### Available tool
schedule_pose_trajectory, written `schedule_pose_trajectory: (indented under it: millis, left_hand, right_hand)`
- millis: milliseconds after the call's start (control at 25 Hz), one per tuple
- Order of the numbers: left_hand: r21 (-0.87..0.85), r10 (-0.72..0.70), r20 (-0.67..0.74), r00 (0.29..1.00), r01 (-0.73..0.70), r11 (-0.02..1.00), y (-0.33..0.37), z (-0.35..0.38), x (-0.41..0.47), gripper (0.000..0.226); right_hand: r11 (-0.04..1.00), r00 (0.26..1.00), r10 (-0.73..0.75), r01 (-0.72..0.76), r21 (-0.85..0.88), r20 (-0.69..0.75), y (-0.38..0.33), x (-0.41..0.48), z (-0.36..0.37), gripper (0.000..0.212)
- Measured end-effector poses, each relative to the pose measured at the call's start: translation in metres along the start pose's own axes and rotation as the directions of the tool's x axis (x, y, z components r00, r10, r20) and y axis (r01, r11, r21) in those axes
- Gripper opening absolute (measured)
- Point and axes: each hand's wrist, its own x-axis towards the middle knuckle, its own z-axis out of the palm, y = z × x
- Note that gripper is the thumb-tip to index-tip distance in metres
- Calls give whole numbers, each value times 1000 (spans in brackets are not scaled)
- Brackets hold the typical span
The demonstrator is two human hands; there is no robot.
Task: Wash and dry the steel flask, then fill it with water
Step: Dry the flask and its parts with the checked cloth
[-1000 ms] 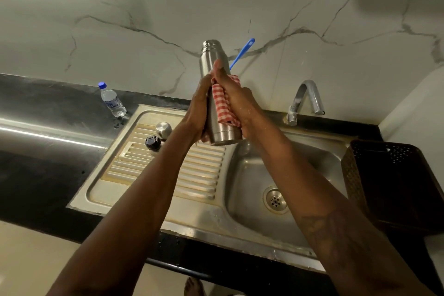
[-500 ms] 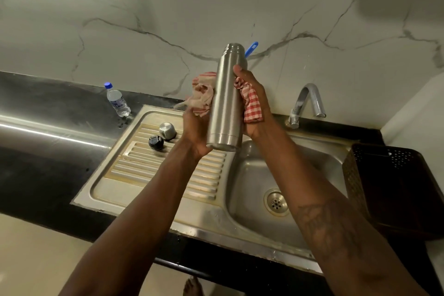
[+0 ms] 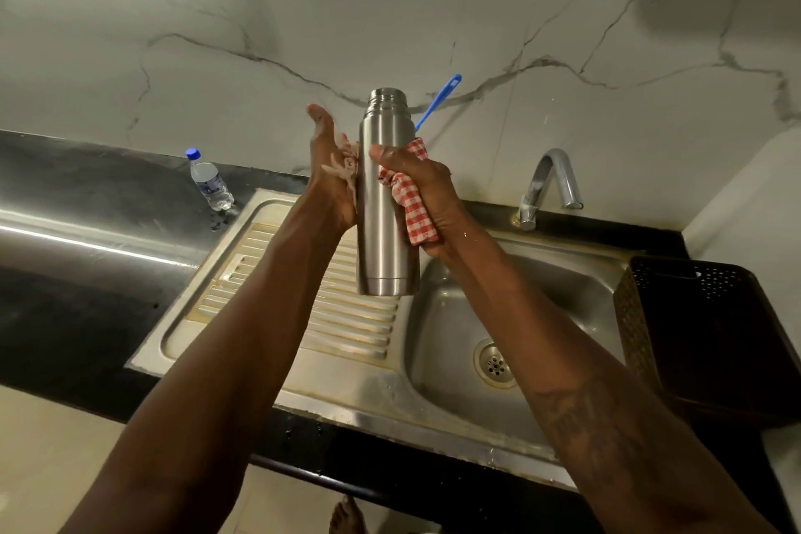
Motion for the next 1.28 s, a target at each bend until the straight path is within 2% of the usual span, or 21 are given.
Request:
schedule_pose_trajectory:
  millis: [120, 200, 280, 360, 440, 480, 560, 640, 720, 800, 880, 960, 1080, 1120, 1200, 1280]
  left_hand:
    - [7, 30, -16, 999, -30, 1000, 7, -1, 5, 110]
    - [71, 9, 11, 1000, -10, 997, 7, -1, -2, 107]
    - [159, 19, -21, 1000, -16, 987, -2, 0, -16, 98]
    - [290, 68, -60, 996, -48, 956, -19, 3, -21, 87]
    - [451, 156, -20, 987, -131, 883, -34, 7, -23, 83]
    - [509, 183, 33, 983, -174, 843, -40, 9, -23, 89]
    - [580, 211, 109, 972, -234, 780, -48, 8, -21, 94]
    - [543, 180, 168, 969, -244, 803, -51, 5, -28, 80]
    - [441, 63, 201, 977, -148, 885, -53, 0, -35, 69]
    - [398, -65, 263, 963, -47, 916, -50, -3, -42, 74]
    - [425, -132, 324, 937, -20, 905, -43, -4, -41, 81]
    - [452, -208, 393, 896, 8, 892, -37, -9, -38, 86]
    - [358, -322, 540, 778, 135, 924, -36, -25, -32, 93]
    - [318, -330, 573, 750, 168, 933, -37, -29, -30, 88]
    - [282, -365, 625, 690, 237, 930, -44, -34, -27, 84]
    - [273, -405, 678, 614, 301, 914, -52, -38, -27, 86]
  right_hand:
    - [998, 1000, 0, 0, 62, -5, 3, -4, 7, 39]
    - [995, 995, -25, 34, 89, -97, 7, -4, 9, 38]
    - [995, 979, -36, 55, 88, -202, 8, -2, 9, 40]
    - [997, 947, -82, 80, -19, -311, 11, 5, 8, 42]
    - [981, 881, -151, 79, -175, -448, 14, 12, 9, 48]
    - [967, 837, -191, 70, -246, -512, 15, 15, 8, 51]
    - [949, 789, -243, 73, -307, -564, 15, 19, 3, 53]
    - [958, 718, -247, 81, -274, -651, 10, 18, -5, 57]
    - [939, 648, -300, 71, -337, -700, 3, 19, -12, 58]
    - [933, 701, -296, 67, -353, -649, -6, 20, -11, 57]
    - [988, 809, -108, 21, -156, -578, -18, 24, -10, 64]
    - [997, 915, 37, -8, 74, -401, -27, 23, -13, 78]
    - [999, 988, 29, -26, 23, -153, -32, 20, -21, 100]
    - [999, 996, 34, -33, 9, -81, -33, 17, -24, 97]
    - [997, 999, 42, -43, 62, 16, -34, 12, -29, 70]
    - [995, 998, 47, -50, 81, 31, -34, 11, -35, 47]
